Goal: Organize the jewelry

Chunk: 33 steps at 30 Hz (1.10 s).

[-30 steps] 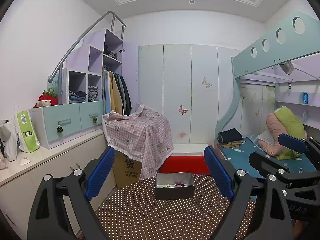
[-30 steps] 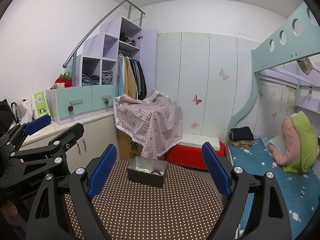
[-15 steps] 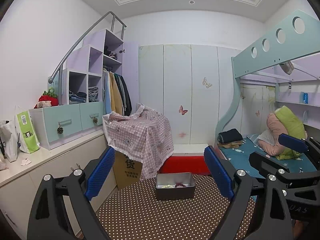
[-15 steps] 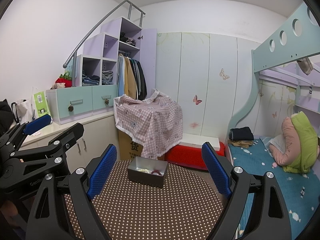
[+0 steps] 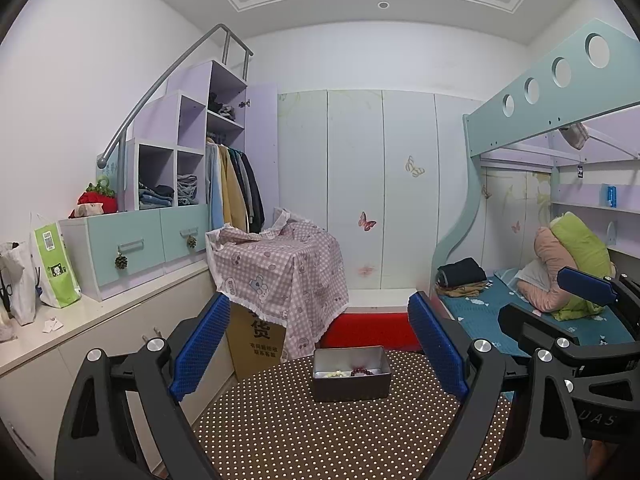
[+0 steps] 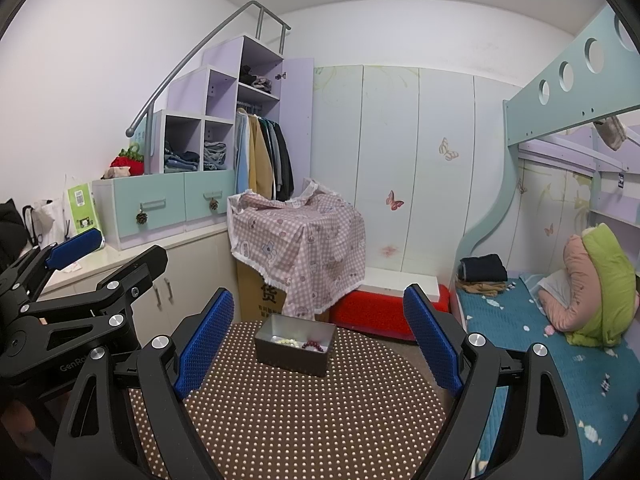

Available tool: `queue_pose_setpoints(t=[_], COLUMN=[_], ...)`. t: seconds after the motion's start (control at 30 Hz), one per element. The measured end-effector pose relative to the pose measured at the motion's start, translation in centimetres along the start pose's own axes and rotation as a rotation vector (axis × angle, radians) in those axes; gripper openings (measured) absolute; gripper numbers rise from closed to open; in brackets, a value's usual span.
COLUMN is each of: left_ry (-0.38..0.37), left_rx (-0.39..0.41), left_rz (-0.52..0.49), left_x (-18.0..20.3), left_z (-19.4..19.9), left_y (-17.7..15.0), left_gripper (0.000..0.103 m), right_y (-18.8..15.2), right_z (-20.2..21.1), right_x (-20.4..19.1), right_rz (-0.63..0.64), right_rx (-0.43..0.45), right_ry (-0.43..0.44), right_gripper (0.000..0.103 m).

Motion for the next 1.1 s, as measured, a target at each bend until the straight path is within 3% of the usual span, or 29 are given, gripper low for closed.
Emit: queue_pose_setpoints(t=[1.1], left_ry=[0.003], left_rx=[-0.010], left_rz=[-0.009], left_x=[-0.8], left_z=[-0.6], left_y=[0.2], left_gripper=[0.088], right_y=[-0.3], right_z=[-0.4], right_x=[-0.1], right_rz=[-0.008], right_rx=[-0.007], right_ry=[0.002], right_gripper=[0.084])
Point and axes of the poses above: each gripper's, at about its wrist camera, not at the fingertips, and z roughly against the way its jaws point, x to its right, y to its top, the point moved 8 cm from there along -z, roughly the way its jaws point, and after that the axes turned 12 degrees about x, right-handed, at the moved point
